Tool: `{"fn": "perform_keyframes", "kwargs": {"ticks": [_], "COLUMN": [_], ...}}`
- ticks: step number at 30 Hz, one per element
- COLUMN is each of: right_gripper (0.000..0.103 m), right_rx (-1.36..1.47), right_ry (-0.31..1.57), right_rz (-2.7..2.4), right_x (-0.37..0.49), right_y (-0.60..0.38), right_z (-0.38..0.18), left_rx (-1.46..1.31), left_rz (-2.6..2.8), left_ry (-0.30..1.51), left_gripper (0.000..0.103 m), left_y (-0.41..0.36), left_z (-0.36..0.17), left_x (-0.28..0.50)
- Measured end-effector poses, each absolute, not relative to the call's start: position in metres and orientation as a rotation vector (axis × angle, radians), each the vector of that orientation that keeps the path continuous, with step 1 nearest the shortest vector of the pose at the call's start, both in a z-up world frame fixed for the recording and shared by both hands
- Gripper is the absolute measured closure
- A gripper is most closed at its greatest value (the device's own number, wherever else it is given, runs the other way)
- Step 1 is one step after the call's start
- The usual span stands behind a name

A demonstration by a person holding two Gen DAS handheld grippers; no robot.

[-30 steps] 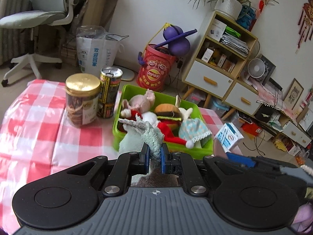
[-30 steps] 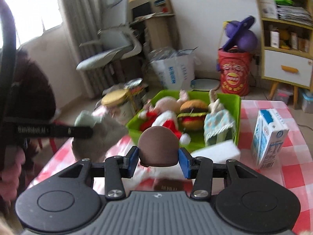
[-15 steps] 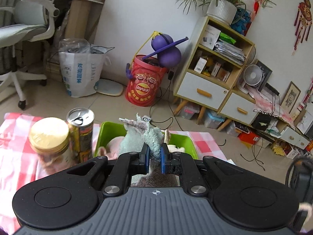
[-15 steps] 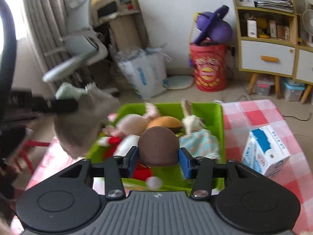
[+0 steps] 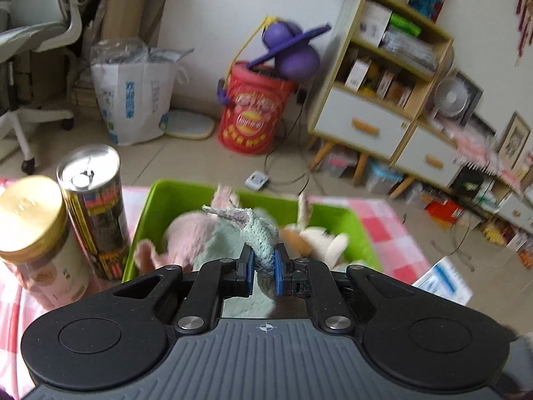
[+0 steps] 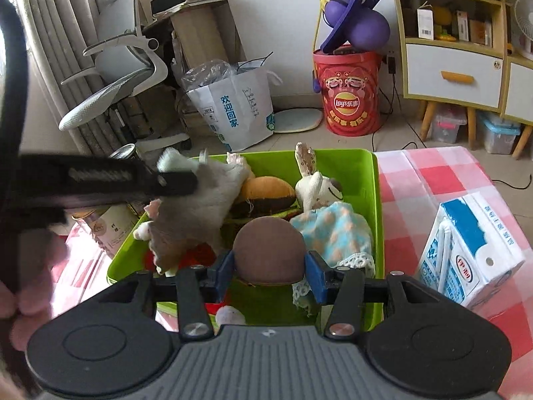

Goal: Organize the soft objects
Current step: 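Lift and carry the cloth and brown plush over the green bin, then open both grippers to drop the cloth and brown plush into the bin, then move the left gripper to the white glove on the table and grasp it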

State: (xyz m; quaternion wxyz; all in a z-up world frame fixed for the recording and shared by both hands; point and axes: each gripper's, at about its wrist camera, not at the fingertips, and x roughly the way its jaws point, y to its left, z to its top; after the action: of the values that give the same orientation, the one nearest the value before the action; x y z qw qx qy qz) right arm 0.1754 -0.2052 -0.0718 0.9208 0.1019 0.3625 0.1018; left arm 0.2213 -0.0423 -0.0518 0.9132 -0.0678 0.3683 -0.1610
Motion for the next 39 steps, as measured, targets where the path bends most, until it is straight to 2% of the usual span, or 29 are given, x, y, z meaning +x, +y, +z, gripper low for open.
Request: {"fn": "perform_keyframes", "kwargs": {"ticks": [2, 6, 9, 15, 20, 28, 31, 39], "right_gripper": [0.078, 0.061, 0.059, 0.048, 0.046, 0.045, 0.040, 0.037], "right_rx": [0.216, 0.219, 0.214, 0.206, 0.203, 0.170, 0.167, 0.150], "right_ry": [0.756, 0.760, 0.745, 0.714, 0.727, 0.781, 0.777, 0.805], "right_rz": [0.215, 0.229, 0.224, 0.198, 0.168, 0.141, 0.145, 0.132], "right_x": [0.176, 0.172, 0.167, 0.144, 0.118, 0.079, 0.061, 0.039], "right_y": [-0.206, -0.209, -0.214, -0.223, -0.223, -0.215, -0.215, -0.216], "right_z": [-0.073, -0.069, -0.060, -0.032, -0.017, -0.007, -0.006, -0.026], "left_rx": [-0.128, -0.127, -0.126, -0.122, -0.107, -0.066, -0.078, -0.054], "left_rz": [-0.312, -0.296, -0.305, -0.307, -0.289, -0.269, -0.251, -0.207], "left_ry": [0.791, 0.794, 0.764, 0.741, 0.763, 0.796, 0.793, 0.833], "left_gripper": [0.091, 0.077, 0.058, 0.034, 0.024, 0.013, 0.008, 0.006], "left_y": [-0.042, -0.035, -0.028, -0.011, 0.004, 0.023, 0.030, 0.033], "left_z": [-0.060, -0.061, -0.050, -0.029, -0.019, -0.010, -0.008, -0.033], "left_x": [0.223, 0.215, 0.201, 0.158, 0.122, 0.067, 0.051, 0.033]}}
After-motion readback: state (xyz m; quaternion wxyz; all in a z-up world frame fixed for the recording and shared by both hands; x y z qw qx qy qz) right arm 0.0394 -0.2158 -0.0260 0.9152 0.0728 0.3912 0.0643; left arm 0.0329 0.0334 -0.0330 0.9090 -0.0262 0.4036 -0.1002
